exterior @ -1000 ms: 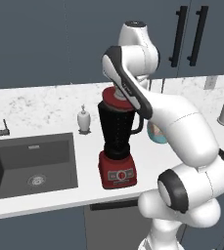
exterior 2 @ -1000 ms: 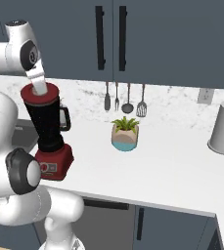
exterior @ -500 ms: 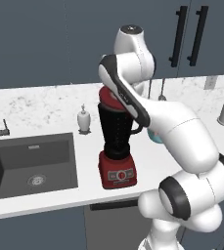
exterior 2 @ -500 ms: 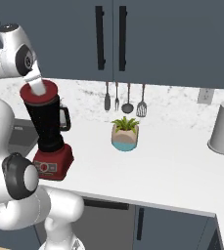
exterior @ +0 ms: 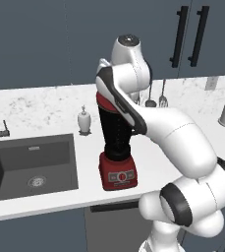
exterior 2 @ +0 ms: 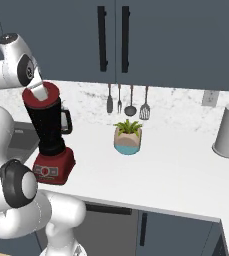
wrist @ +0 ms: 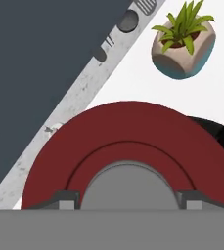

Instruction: Close the lid blender by securely placing the lid on top.

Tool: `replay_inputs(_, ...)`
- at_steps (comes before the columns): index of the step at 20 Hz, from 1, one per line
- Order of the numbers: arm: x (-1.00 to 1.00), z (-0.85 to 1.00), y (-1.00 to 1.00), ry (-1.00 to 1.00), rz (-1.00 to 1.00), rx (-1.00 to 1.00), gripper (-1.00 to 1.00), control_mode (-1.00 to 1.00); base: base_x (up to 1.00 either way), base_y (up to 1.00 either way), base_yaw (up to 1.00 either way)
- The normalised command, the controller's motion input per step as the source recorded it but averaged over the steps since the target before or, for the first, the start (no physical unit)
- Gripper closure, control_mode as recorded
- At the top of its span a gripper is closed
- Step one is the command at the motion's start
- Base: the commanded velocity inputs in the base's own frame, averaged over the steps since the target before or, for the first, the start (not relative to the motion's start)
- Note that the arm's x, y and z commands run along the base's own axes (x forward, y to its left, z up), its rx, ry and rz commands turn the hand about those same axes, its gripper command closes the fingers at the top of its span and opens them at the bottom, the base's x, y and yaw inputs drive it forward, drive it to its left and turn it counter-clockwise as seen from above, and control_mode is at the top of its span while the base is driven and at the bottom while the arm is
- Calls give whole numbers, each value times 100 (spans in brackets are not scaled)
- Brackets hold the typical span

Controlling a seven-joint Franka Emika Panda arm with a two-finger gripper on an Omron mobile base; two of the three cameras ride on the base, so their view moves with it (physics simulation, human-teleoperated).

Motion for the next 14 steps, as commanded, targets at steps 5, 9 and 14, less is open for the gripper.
replay_inputs(5, 34, 14, 8, 5, 0, 0, 100, -100, 0, 0, 0)
replay_inputs(9, 0, 0, 0, 8, 0, 0, 100, -100, 0, 0, 0)
replay_inputs(14, -16, 0, -13, 4, 0, 0, 100, -100, 0, 0, 0)
